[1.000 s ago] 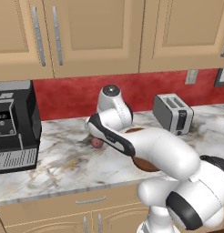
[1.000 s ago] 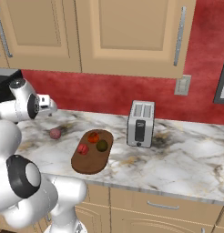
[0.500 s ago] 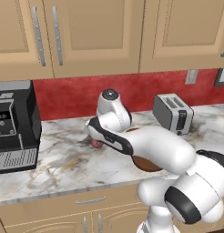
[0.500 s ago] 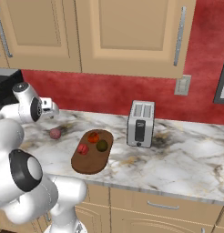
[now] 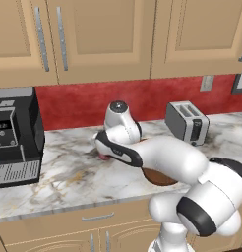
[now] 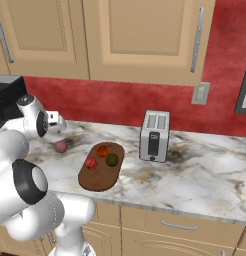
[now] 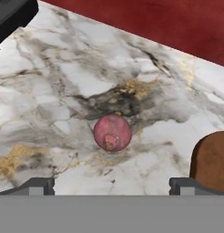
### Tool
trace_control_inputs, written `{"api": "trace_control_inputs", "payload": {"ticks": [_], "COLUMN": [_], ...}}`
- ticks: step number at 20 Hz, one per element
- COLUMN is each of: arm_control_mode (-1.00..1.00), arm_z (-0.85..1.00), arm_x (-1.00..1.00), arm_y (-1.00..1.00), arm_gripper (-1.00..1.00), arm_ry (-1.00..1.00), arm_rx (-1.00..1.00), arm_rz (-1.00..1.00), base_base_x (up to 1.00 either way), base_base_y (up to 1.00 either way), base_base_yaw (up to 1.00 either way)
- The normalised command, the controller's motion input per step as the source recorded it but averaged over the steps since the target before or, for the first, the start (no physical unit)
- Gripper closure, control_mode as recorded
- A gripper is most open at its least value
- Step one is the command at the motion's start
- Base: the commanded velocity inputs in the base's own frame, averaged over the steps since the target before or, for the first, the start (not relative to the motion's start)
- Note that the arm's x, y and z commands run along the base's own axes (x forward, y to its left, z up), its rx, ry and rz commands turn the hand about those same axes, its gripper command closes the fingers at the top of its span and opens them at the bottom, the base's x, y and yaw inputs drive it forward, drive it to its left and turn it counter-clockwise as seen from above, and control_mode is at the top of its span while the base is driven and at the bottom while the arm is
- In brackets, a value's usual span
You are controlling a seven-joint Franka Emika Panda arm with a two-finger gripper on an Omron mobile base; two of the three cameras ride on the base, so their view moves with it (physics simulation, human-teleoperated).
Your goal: Place the avocado, onion, tomato, and bell pepper on the cutting board.
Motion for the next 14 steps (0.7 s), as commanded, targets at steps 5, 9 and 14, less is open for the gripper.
{"api": "trace_control_inputs", "payload": {"ticks": [5,9,14], "arm_control_mode": [-1.0,-1.0,-1.0], "arm_z": [-0.18,-0.18,-0.19], "arm_x": [0.04,0.06,0.12], "arm_y": [0.01,0.03,0.04], "arm_gripper": [-1.0,-1.0,-1.0], "arm_ry": [0.01,0.0,0.01], "arm_rx": [0.0,0.0,0.0], "arm_rz": [0.0,0.0,0.0], "base_base_x": [0.0,0.0,0.0], "base_base_y": [0.0,0.0,0.0], "base_base_yaw": [0.0,0.0,0.0]}}
